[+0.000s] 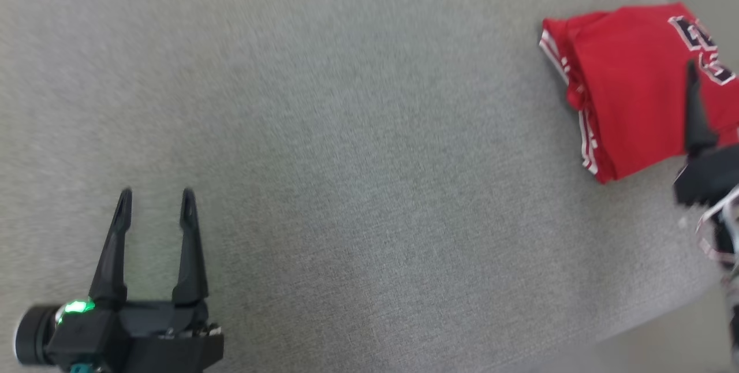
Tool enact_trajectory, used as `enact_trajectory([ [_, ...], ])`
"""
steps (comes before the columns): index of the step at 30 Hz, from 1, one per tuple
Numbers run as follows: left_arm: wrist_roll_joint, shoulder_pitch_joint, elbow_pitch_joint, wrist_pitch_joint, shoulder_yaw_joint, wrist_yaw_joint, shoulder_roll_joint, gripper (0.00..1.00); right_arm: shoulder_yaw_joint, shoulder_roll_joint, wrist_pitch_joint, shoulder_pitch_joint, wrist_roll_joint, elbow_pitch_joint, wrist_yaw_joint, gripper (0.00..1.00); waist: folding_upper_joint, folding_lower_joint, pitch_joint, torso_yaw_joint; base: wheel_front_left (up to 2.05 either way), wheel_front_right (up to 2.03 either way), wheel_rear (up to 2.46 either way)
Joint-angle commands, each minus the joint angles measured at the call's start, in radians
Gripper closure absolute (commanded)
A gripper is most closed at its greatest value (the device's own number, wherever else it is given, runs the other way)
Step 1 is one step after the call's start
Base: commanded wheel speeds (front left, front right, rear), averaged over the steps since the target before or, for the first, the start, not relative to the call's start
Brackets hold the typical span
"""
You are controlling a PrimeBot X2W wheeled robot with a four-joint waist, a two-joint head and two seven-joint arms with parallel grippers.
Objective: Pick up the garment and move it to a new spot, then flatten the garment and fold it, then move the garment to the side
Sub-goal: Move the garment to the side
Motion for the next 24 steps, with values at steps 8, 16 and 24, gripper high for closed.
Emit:
enact_trajectory([
  [8,-0.052,0.100,0.069,-0.002,0.055,0.002,-0.035,0.00,0.115,0.031,-0.047,0.178,0.117,-0.067,-0.003,0.00,0.0000,0.0001,-0.250,0.065,0.00,0.00,0.00],
  [16,-0.100,0.180,0.122,-0.002,0.084,0.036,-0.044,0.00,0.187,0.047,-0.084,0.292,0.187,-0.073,-0.003,0.00,0.0000,0.0001,-0.350,0.106,0.00,0.00,0.00],
  [24,-0.135,0.242,0.113,-0.002,0.107,0.063,-0.044,0.00,0.227,0.101,-0.119,0.400,0.214,-0.063,-0.003,0.00,0.0000,0.0001,-0.406,0.142,0.00,0.00,0.00],
])
